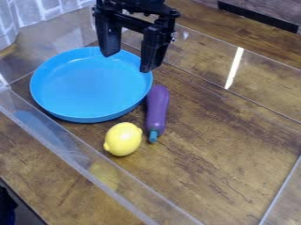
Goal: Put the carrot on the blue tray
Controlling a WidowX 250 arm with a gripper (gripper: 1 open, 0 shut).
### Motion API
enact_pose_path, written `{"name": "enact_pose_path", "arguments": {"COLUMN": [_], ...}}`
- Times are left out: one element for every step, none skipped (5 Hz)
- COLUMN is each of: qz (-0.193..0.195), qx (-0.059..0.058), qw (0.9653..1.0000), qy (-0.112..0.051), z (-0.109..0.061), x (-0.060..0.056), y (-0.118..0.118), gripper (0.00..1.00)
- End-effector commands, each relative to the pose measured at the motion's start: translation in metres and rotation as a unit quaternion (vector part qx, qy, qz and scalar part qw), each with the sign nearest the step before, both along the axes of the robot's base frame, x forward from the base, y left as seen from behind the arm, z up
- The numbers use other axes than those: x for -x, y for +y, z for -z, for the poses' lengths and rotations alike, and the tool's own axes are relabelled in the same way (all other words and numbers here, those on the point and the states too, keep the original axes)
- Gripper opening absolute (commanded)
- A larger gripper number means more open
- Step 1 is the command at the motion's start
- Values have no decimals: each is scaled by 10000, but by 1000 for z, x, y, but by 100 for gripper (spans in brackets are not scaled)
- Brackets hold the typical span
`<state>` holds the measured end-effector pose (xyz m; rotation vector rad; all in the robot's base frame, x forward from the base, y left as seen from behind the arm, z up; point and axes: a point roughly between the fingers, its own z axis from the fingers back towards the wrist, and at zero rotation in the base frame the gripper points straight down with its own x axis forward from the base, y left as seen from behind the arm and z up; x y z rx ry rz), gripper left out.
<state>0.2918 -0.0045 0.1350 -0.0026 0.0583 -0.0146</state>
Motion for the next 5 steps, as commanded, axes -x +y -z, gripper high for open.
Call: {"name": "enact_pose_path", "arguments": {"qz": [55,144,622,1113,1790], "qx": [6,10,9,1,-30], "qw": [10000,9998,9979,9936,9838], "qy": [68,134,175,178,117], "z": [0,-2,3,9,18], "x": [3,7,13,20,29], "y": [-5,-10,-10,-9,-8], "gripper": [100,100,100,100,100]}}
